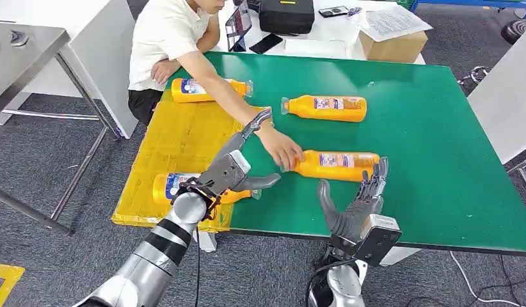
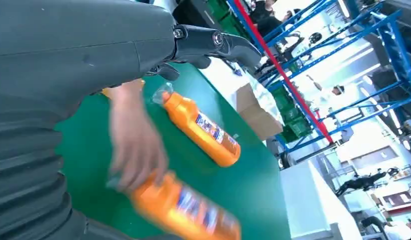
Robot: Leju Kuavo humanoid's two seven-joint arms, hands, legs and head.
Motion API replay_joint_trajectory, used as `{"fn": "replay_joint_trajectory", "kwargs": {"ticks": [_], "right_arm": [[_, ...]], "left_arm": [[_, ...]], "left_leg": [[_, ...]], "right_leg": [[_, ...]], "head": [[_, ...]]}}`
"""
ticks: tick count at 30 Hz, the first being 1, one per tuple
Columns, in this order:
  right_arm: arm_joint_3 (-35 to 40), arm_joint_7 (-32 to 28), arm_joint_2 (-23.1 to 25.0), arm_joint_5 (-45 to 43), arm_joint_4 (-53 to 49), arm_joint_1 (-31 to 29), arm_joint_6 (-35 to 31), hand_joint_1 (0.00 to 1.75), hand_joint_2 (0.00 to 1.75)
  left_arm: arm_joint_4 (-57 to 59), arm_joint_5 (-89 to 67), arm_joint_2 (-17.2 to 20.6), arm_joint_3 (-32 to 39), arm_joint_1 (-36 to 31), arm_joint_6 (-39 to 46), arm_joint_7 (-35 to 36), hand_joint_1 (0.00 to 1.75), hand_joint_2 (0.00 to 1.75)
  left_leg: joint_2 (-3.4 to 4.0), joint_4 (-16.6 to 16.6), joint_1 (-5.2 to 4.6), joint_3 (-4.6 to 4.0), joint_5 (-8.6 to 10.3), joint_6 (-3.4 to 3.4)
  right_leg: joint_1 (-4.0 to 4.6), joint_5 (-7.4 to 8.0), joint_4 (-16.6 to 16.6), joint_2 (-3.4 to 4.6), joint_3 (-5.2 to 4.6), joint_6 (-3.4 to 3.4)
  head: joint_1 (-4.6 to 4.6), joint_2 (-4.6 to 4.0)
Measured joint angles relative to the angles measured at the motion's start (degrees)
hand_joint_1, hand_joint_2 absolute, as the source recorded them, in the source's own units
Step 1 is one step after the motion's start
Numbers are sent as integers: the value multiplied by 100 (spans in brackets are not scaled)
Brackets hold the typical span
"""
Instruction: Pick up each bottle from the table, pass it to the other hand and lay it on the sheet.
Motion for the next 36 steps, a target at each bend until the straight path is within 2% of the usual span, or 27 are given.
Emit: {"fn": "replay_joint_trajectory", "kwargs": {"ticks": [9, 13, 14, 17, 18, 21, 23, 28, 36], "right_arm": [[11, 0, -18, 111, 0, 4, -109, 0, 175], [225, 0, -240, 953, 152, -75, -614, 0, 175], [292, 60, -314, 1297, 259, -131, -682, 0, 175], [400, 525, -623, 3438, 1392, -662, -748, 0, 175], [396, 720, -715, 3990, 1678, -798, -748, 0, 175], [297, 2177, -1128, 6364, 2847, -1333, -756, 0, 175], [321, 3059, -1419, 7446, 3516, -1688, -734, 0, 175], [337, 3655, -1941, 7606, 4597, -2237, -308, 0, 175], [485, 4210, -2184, 8007, 5040, -2558, -164, 0, 175]], "left_arm": [[-168, 284, 0, -26, 48, 100, -117, 0, 175], [-836, 226, 79, -469, 424, 1631, -646, 0, 175], [-963, 91, 100, -613, 493, 1971, -749, 0, 175], [-1323, -584, 155, -1041, 819, 3234, -1008, 0, 175], [-1373, -608, 166, -1150, 891, 3332, -1008, 0, 175], [-1522, -220, 186, -1478, 1172, 3114, -753, 0, 175], [-1631, 156, 186, -1594, 1403, 2872, -511, 0, 175], [-1967, 725, 219, -1967, 1785, 2333, -102, 0, 175], [-2230, 769, 267, -2011, 1916, 2411, -111, 0, 175]], "left_leg": [[-1, 0, -1, -3, -1, 0], [1, 0, -1, -6, -2, -1], [-7, 0, -1, -9, -2, -1], [2, 0, -2, -5, -3, 0], [-6, 0, -2, -5, -2, 2], [-30, 0, -8, -9, 7, 12], [-30, 2, -13, -10, 11, 19], [-30, 3, -19, -14, 12, 21], [-26, 3, -9, -9, 10, 18]], "right_leg": [[-1, 0, 0, 0, 1, 0], [0, 0, 0, 1, -4, 0], [0, -3, 0, -3, -2, 0], [-1, -1, -2, 0, -4, 0], [-1, -2, -4, -3, -2, 0], [-5, 0, -5, -29, 5, 4], [-12, 3, -5, -30, 4, 6], [-16, 5, -4, -34, 2, 9], [-6, 3, -5, -32, 2, 7]], "head": [[0, 0], [0, 0], [2, 0], [-2, 0], [-2, 0], [2, 0], [-2, 0], [0, 0], [-2, 0]]}}
